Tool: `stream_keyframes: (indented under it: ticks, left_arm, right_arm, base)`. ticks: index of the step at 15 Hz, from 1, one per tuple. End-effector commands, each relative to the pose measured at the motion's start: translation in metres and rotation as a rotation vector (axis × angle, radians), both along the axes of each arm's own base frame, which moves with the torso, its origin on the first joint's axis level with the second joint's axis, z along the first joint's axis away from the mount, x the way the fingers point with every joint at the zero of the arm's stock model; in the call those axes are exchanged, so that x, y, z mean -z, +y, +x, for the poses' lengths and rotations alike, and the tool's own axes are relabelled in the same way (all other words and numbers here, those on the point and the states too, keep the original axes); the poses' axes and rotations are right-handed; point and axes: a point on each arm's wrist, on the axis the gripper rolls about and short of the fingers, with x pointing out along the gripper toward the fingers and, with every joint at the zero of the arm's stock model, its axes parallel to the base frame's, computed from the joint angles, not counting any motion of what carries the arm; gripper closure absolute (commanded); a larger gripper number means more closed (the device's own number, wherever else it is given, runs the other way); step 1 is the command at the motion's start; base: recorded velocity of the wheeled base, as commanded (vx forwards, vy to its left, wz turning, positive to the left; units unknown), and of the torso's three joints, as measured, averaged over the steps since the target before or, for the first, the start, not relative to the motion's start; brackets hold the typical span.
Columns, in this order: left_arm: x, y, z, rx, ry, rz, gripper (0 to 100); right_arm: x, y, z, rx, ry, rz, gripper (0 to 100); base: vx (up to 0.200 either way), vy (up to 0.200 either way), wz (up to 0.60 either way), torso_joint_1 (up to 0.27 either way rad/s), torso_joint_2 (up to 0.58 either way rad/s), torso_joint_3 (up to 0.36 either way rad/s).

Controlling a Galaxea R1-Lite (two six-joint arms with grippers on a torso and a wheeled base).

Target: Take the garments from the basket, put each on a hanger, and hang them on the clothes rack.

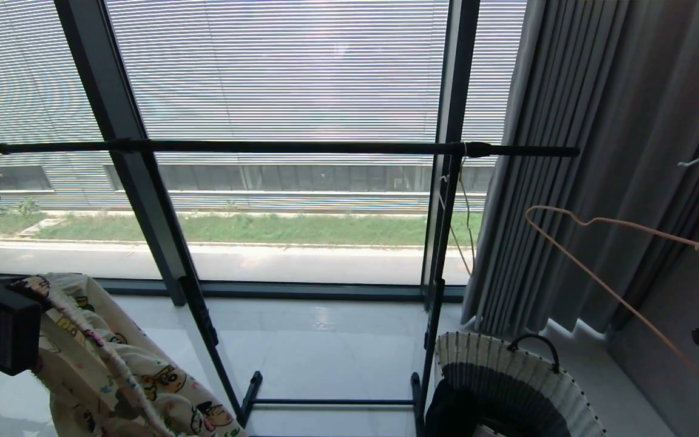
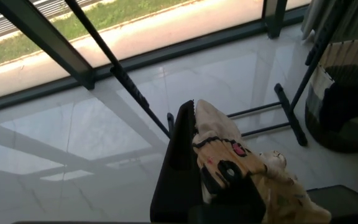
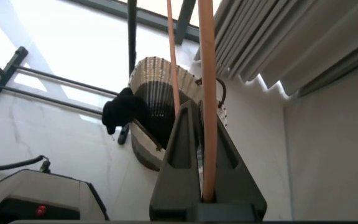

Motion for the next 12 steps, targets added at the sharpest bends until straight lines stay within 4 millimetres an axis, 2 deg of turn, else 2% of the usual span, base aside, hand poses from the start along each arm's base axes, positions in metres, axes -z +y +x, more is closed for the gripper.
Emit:
stream_keyframes:
  ticks: [1, 8, 12]
  left_arm:
    - [0.000, 0.000, 0.000, 0.000, 0.000, -0.001, 100]
    - [0.000, 0.000, 0.000, 0.002, 0.000, 0.000, 100]
    - [0.001, 0.000, 0.000, 0.005, 0.005, 0.000, 100]
  right_arm:
    - [-0.001, 0.001, -0.001, -0.010, -0.007, 0.000, 100]
    - [-0.004, 0.012, 0.002, -0.108, -0.005, 0.004, 100]
    - [-0.002, 0.022, 0.011, -0.189, 0.030, 0.008, 100]
  base:
    - [0.000, 0.200, 0.00, 0.002, 0.00, 0.002]
    - [0.000, 0.200, 0.00, 0.002, 0.00, 0.003]
    - [0.000, 0.200, 0.00, 0.006, 0.00, 0.006]
